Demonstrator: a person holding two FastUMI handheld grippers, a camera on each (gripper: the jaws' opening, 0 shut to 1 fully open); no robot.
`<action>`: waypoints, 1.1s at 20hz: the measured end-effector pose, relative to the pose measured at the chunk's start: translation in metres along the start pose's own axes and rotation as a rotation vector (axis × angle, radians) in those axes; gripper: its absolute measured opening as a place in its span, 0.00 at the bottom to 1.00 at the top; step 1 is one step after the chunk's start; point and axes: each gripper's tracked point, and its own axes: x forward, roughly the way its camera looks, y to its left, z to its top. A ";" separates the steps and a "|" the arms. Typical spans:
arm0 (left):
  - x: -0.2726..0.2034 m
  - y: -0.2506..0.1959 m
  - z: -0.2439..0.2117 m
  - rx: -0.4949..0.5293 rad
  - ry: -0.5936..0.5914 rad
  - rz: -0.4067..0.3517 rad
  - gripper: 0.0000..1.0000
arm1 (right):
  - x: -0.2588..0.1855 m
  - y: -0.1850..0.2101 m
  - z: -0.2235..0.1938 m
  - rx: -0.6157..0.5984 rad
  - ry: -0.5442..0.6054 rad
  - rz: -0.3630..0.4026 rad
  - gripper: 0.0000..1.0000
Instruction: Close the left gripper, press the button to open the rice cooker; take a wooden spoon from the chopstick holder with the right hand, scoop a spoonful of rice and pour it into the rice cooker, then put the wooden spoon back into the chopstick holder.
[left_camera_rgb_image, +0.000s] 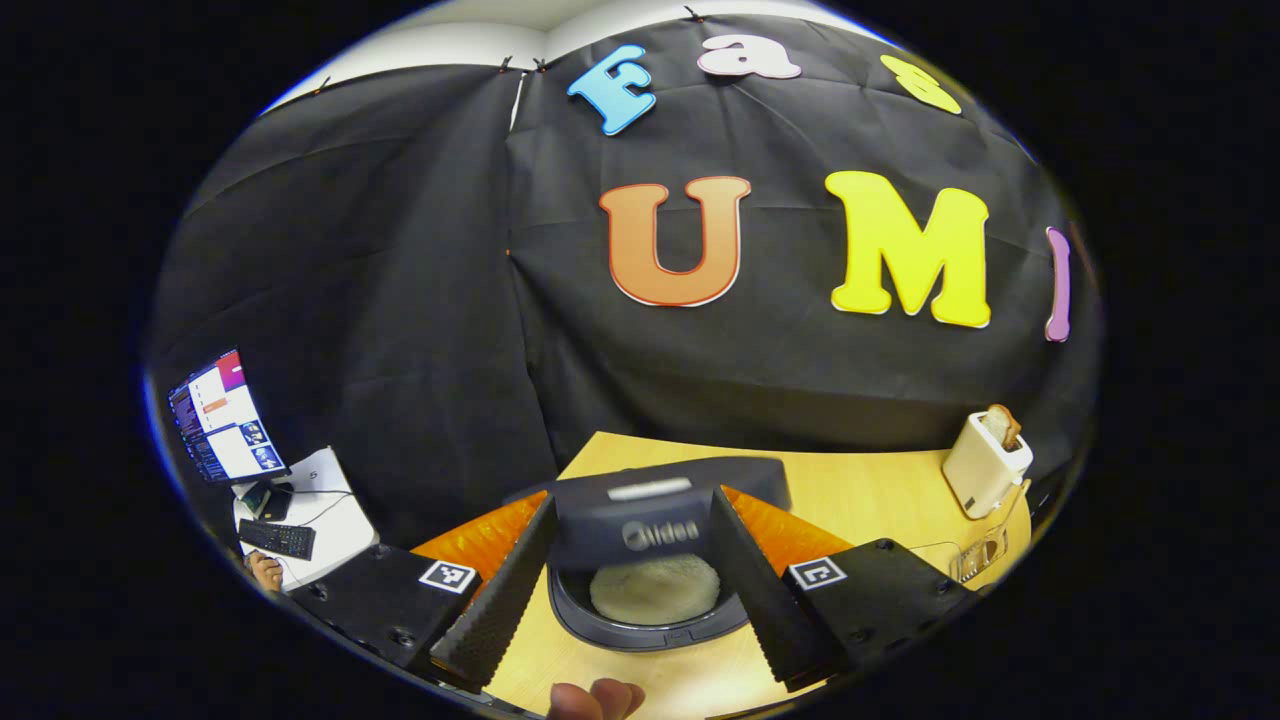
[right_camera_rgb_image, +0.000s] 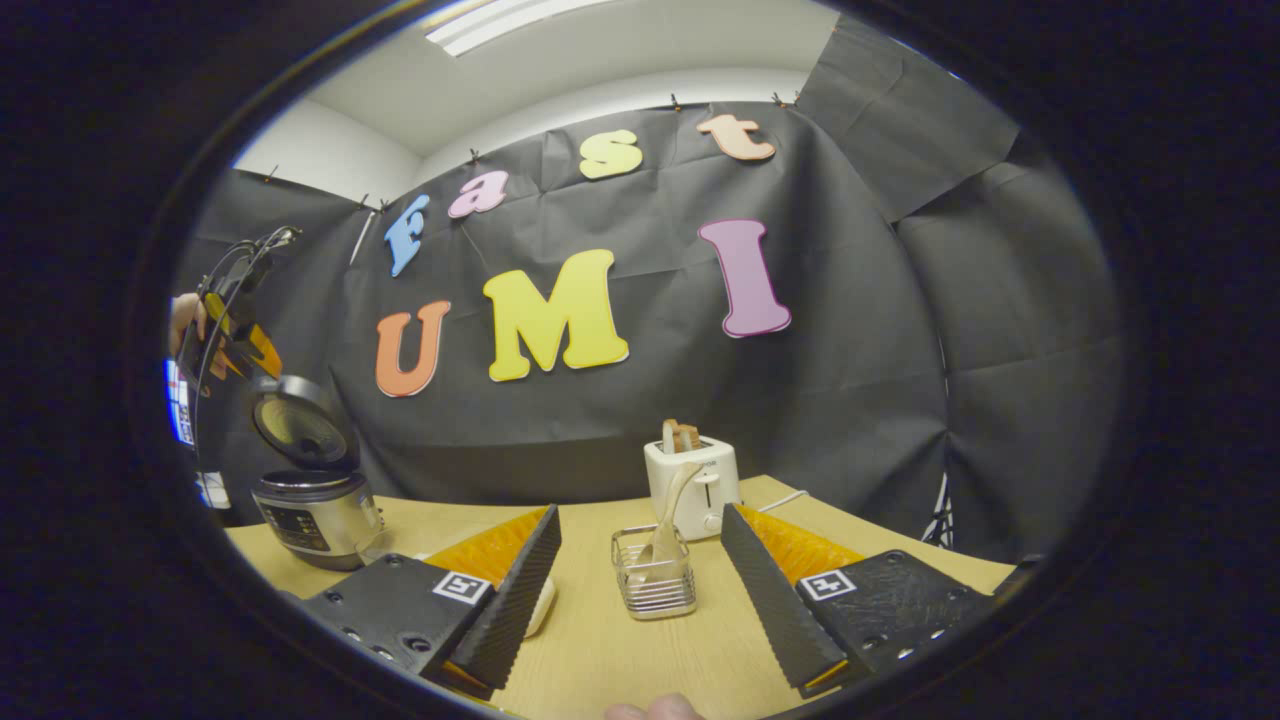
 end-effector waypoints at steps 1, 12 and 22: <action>-0.004 -0.002 -0.001 -0.003 -0.004 -0.010 0.97 | -0.001 0.000 0.003 -0.003 -0.004 -0.004 0.93; -0.061 -0.061 -0.040 0.026 -0.301 -0.157 0.97 | 0.002 -0.015 0.023 -0.010 0.029 0.023 0.96; -0.090 -0.123 -0.120 0.093 -0.375 -0.223 1.00 | 0.084 -0.031 -0.002 -0.021 0.274 0.076 0.93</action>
